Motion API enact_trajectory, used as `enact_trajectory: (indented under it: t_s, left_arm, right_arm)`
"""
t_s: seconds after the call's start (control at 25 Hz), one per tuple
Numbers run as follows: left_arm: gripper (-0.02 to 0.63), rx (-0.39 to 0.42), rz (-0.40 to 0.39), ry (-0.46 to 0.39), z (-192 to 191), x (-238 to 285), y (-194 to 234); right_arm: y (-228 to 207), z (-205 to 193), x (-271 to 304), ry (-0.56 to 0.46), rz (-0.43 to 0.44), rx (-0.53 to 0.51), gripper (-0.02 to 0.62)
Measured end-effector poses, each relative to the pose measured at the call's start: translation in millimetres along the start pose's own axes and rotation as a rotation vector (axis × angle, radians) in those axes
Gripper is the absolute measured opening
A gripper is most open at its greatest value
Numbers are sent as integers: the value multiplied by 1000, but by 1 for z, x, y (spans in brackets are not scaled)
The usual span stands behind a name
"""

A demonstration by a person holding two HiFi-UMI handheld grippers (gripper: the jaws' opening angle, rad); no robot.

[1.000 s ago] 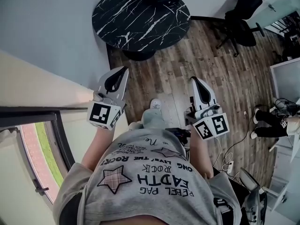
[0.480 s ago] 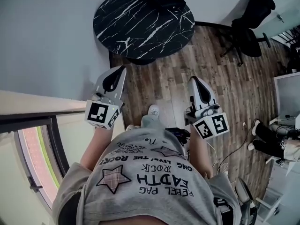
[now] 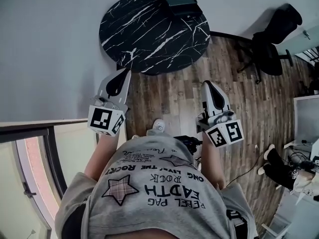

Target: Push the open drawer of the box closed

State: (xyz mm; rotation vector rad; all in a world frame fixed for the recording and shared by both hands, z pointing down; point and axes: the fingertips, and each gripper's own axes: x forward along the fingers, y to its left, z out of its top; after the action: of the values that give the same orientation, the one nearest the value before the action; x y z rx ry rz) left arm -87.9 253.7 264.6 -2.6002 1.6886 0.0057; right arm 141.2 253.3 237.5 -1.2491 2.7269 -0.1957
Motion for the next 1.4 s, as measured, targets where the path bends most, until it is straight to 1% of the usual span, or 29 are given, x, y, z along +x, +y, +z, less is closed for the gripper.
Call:
enact_trajectory:
  t_s: [0.2,0.32,0.6,0.76,1.08,1.4]
  left_arm:
    - [9,-1,73,-6,-1,16,2]
    - [9,-1,100,0,-5,21,-2]
    - [9,8,121,16,-5,26,-11]
    - [9,6,130,19,-2,31,-6]
    - [9,-4,107,9,-3,63,7]
    - [9,-12,61,-1,-9,117,37]
  right_arm:
    - [-25,-1,11,14,51,9,12]
    - [-35,-1,14,16,74,8,12]
    - [-50,-4,16,19,93,38,12]
    - [-54,-1,24,18,97,45,12]
    - [-72,0,39,31,65,42,13]
    - [-96,4,83,27,33,24,14]
